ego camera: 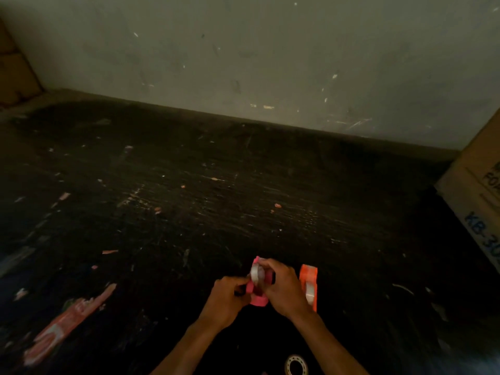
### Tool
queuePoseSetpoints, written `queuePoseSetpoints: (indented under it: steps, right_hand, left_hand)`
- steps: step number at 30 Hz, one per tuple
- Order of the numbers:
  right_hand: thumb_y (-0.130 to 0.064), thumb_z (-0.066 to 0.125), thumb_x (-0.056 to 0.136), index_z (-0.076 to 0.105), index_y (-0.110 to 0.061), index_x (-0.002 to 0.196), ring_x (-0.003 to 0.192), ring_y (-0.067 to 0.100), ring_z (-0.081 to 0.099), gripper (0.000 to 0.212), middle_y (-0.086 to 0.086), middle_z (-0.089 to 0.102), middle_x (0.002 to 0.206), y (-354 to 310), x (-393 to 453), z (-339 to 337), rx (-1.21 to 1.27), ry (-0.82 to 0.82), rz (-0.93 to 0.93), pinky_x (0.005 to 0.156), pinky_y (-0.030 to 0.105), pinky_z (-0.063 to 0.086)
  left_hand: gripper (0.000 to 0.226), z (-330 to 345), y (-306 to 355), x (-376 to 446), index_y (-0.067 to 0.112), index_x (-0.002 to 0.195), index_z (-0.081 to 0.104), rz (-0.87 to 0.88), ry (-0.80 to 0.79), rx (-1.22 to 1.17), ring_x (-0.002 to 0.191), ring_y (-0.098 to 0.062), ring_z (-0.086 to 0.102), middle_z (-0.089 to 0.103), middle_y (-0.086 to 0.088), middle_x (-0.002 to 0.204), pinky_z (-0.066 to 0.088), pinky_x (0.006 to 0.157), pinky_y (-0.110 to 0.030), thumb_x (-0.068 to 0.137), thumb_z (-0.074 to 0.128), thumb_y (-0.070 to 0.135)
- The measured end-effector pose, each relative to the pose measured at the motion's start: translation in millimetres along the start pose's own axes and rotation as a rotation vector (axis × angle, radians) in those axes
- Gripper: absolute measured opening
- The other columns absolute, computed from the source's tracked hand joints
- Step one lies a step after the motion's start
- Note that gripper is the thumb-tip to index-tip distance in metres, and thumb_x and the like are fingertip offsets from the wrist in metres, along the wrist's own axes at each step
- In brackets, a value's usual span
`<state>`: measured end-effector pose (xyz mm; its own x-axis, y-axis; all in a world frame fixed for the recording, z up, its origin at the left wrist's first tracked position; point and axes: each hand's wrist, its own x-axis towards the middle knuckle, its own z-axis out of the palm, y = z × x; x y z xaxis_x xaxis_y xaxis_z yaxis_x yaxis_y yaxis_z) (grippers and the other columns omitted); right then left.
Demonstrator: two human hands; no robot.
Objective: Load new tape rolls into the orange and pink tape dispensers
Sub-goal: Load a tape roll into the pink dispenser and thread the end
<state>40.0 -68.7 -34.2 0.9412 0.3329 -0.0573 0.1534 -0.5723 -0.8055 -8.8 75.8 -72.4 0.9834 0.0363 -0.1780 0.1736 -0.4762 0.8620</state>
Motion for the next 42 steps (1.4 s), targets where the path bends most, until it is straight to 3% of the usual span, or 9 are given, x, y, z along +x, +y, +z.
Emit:
queuePoseSetpoints:
  steps: [5, 8, 13, 16, 24, 29, 32, 34, 42]
  right_hand:
    - [-0.016, 0.072, 0.078, 0.065, -0.024, 0.097, 0.087, 0.001, 0.063, 0.022, -0.008, 0.069, 0.094, 9.5, -11.7, 2.1, 0.095, 0.024, 0.009, 0.075, 0.019, 0.048]
    - [-0.020, 0.068, 0.080, 0.066, -0.022, 0.098, 0.099, 0.010, 0.056, 0.018, -0.004, 0.063, 0.101, 19.3, -12.3, 2.9, -0.078, 0.044, -0.034, 0.080, 0.015, 0.040]
    - [-0.026, 0.068, 0.077, 0.066, -0.022, 0.104, 0.103, 0.022, 0.056, 0.027, 0.007, 0.063, 0.108, 13.5, -2.9, 0.1, -0.311, 0.012, -0.023, 0.089, 0.033, 0.045]
    - [-0.031, 0.069, 0.075, 0.067, -0.024, 0.099, 0.101, 0.022, 0.052, 0.025, 0.003, 0.062, 0.106, 14.6, 0.3, -3.1, -0.328, -0.036, -0.047, 0.089, 0.035, 0.043]
    - [-0.020, 0.061, 0.085, 0.069, -0.026, 0.084, 0.085, 0.010, 0.050, 0.010, -0.009, 0.061, 0.087, 22.2, 12.5, -11.3, -0.257, -0.035, -0.135, 0.078, 0.025, 0.037]
    - [-0.024, 0.063, 0.083, 0.068, -0.021, 0.084, 0.090, 0.014, 0.049, 0.006, -0.003, 0.061, 0.091, 24.1, 21.9, -14.7, -0.283, -0.048, -0.171, 0.081, 0.029, 0.039]
    - [-0.021, 0.063, 0.084, 0.068, -0.024, 0.084, 0.092, 0.013, 0.049, 0.007, -0.003, 0.062, 0.093, 23.5, 27.5, -18.1, -0.287, -0.043, -0.166, 0.085, 0.030, 0.038]
    - [-0.019, 0.063, 0.083, 0.069, -0.024, 0.083, 0.093, 0.014, 0.051, 0.008, -0.001, 0.064, 0.093, 22.3, 31.6, -20.7, -0.286, -0.011, -0.165, 0.086, 0.032, 0.038]
    - [-0.013, 0.067, 0.078, 0.074, -0.022, 0.071, 0.087, 0.018, 0.064, 0.013, 0.001, 0.071, 0.086, 24.6, 68.8, -25.6, -0.224, -0.013, -0.043, 0.088, 0.040, 0.049]
  left_hand:
    - [0.033, 0.2, -4.3, 1.1, 0.032, 0.101, 0.073, 0.017, 0.007, 0.011, 0.090, -0.002, 0.070, 0.078, 0.009, 0.094, 0.057, 0.088, -0.036, 0.074, 0.069, 0.012]
    - [0.038, 0.6, -6.7, 2.1, 0.031, 0.108, 0.071, 0.031, 0.030, 0.005, 0.094, 0.000, 0.069, 0.077, 0.010, 0.100, 0.056, 0.090, -0.035, 0.073, 0.071, 0.017]
    - [0.036, -0.5, -7.1, 2.9, 0.024, 0.107, 0.071, 0.064, 0.057, 0.038, 0.104, 0.000, 0.064, 0.070, 0.008, 0.116, 0.052, 0.097, -0.033, 0.074, 0.075, 0.011]
    - [0.029, -0.5, -10.3, 2.8, 0.019, 0.100, 0.071, 0.218, 0.079, 0.155, 0.111, 0.013, 0.051, 0.058, 0.025, 0.116, 0.042, 0.104, -0.025, 0.072, 0.077, 0.014]
    - [0.037, -9.0, -6.6, 6.5, 0.036, 0.115, 0.049, 0.276, -0.009, 0.359, 0.102, -0.007, 0.061, 0.065, 0.007, 0.113, 0.052, 0.089, -0.037, 0.079, 0.061, 0.042]
    - [0.051, -10.9, -6.4, 8.9, 0.034, 0.134, 0.044, 0.464, -0.055, 0.527, 0.106, -0.019, 0.062, 0.064, -0.003, 0.125, 0.050, 0.093, -0.036, 0.085, 0.058, 0.029]
    - [0.051, -12.3, -7.6, 10.6, 0.033, 0.133, 0.039, 0.616, -0.012, 0.699, 0.096, -0.019, 0.068, 0.068, -0.001, 0.121, 0.057, 0.080, -0.028, 0.083, 0.050, 0.033]
    - [0.044, -14.0, -7.5, 10.8, 0.033, 0.127, 0.043, 0.673, -0.004, 0.754, 0.088, -0.017, 0.071, 0.071, 0.000, 0.113, 0.058, 0.071, -0.024, 0.083, 0.049, 0.035]
    - [0.036, -17.4, -6.0, 13.2, 0.030, 0.115, 0.060, 0.688, -0.022, 0.818, 0.089, -0.013, 0.072, 0.072, 0.002, 0.115, 0.059, 0.069, -0.022, 0.080, 0.052, 0.037]
